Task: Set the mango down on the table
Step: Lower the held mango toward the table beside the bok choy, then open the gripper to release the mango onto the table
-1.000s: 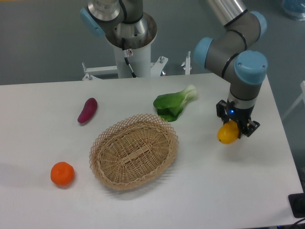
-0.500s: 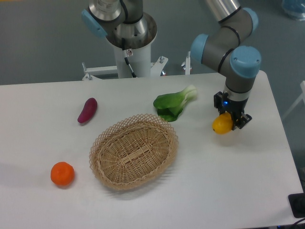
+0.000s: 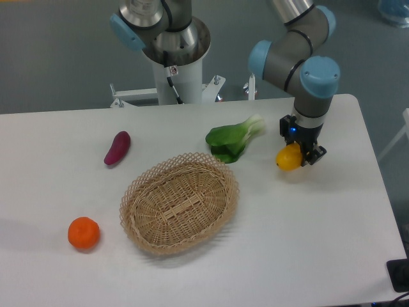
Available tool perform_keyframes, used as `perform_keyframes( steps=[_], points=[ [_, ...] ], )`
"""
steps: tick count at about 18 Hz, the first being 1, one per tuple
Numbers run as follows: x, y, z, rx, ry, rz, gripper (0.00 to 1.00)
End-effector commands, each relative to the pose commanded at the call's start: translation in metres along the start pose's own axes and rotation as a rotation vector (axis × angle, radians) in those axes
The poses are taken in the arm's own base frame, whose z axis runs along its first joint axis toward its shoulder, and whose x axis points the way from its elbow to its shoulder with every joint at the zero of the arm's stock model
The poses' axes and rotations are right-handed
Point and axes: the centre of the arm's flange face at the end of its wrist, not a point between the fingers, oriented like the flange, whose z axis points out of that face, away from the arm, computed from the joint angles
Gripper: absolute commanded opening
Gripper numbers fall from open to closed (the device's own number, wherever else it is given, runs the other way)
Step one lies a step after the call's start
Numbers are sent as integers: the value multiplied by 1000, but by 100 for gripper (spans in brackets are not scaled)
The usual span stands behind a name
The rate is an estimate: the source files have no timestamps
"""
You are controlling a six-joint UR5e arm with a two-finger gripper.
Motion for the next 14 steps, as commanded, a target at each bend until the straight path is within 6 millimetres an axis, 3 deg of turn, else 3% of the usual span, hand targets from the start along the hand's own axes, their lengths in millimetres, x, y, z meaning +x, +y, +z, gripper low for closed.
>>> perform_keyframes(
  steps=[2,5,8,11,14],
  points=[
    [1,-1,1,1,3,3,56],
    [1,-1,0,3,1,3,74],
    [1,0,0,3,1,-2,83],
    [1,2,-1,3,-1,-6,100],
    [-9,-2,-10,17,-28,-42,100]
  ],
)
